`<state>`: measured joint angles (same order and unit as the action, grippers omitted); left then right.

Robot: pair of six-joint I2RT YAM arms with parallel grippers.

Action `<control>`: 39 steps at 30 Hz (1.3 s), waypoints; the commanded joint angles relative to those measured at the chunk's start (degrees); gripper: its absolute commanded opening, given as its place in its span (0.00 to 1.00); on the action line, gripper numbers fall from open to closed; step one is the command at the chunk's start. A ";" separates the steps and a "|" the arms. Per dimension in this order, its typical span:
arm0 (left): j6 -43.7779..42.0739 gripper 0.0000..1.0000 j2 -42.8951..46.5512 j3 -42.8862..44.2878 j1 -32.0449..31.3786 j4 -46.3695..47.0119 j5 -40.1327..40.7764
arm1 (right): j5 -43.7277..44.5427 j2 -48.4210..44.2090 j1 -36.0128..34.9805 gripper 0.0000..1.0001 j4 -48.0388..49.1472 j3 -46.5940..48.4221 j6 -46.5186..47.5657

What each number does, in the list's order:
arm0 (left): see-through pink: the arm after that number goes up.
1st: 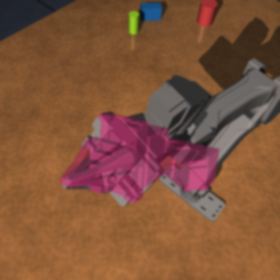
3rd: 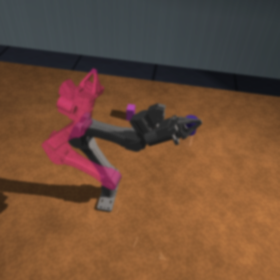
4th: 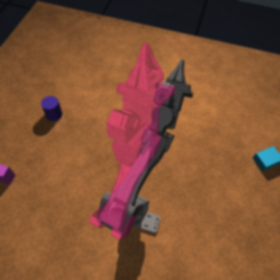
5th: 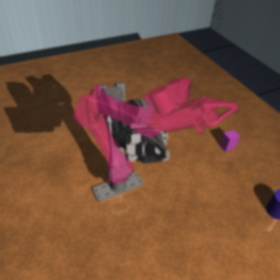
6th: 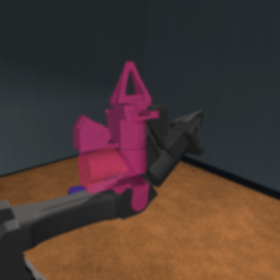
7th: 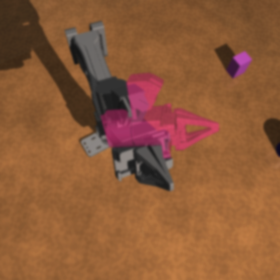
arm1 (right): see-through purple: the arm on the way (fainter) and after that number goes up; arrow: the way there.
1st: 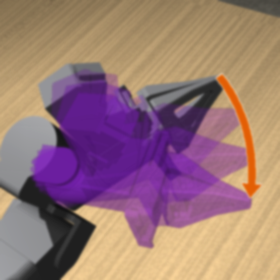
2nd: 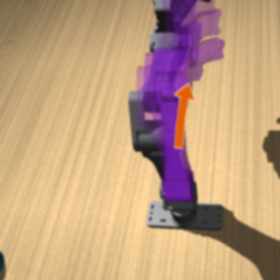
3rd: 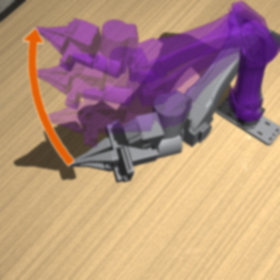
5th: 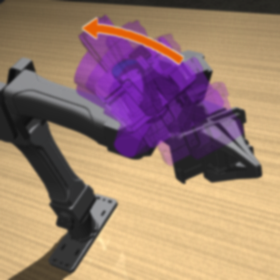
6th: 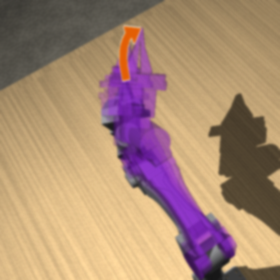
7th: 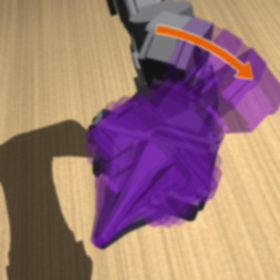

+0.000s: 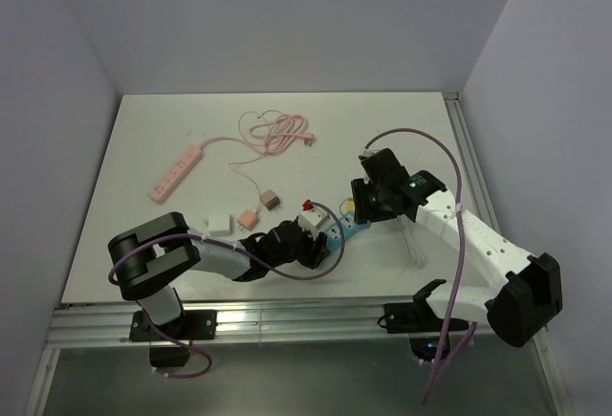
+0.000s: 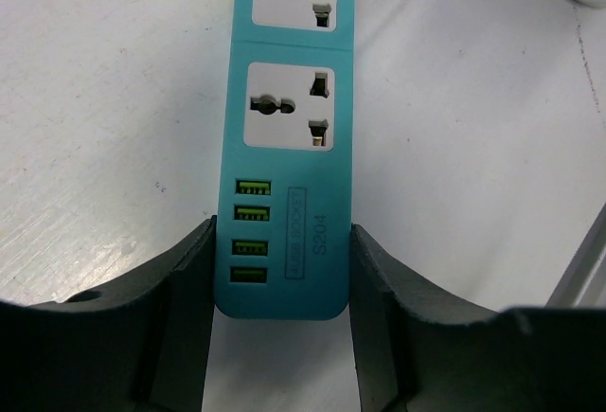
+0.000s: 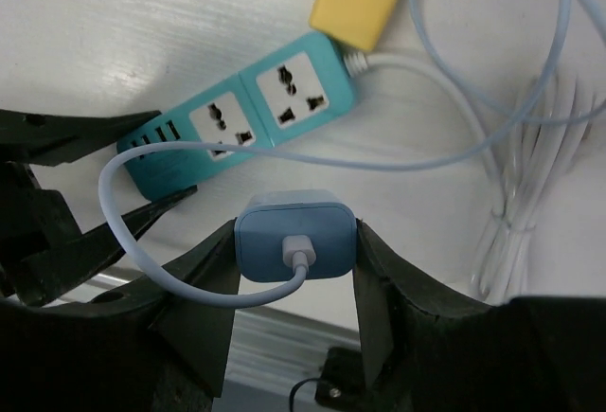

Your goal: Insert the plug

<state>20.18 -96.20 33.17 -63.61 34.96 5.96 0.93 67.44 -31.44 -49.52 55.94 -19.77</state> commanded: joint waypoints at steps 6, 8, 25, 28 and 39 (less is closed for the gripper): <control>-1.38 0.00 -0.48 -4.25 0.25 -1.74 -0.06 | -0.57 3.39 -0.90 0.00 13.46 0.40 11.24; -1.11 0.00 -0.48 -4.95 0.25 -0.60 -0.68 | -2.68 4.19 -1.08 0.00 14.53 -0.30 13.79; 4.51 0.00 7.08 -6.18 5.69 -5.95 -17.90 | -7.34 3.84 -5.56 0.00 17.17 -5.32 14.23; 3.81 0.00 9.54 -6.45 6.40 -7.79 -17.47 | -5.94 6.37 -5.74 0.00 15.42 -4.01 13.79; 2.84 0.00 9.81 -6.45 7.54 -9.21 -17.74 | -5.24 10.52 -5.74 0.00 16.12 -0.57 14.23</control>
<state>23.07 -87.02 27.33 -56.47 28.27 -11.20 -5.37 77.91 -36.88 -33.45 52.62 -6.09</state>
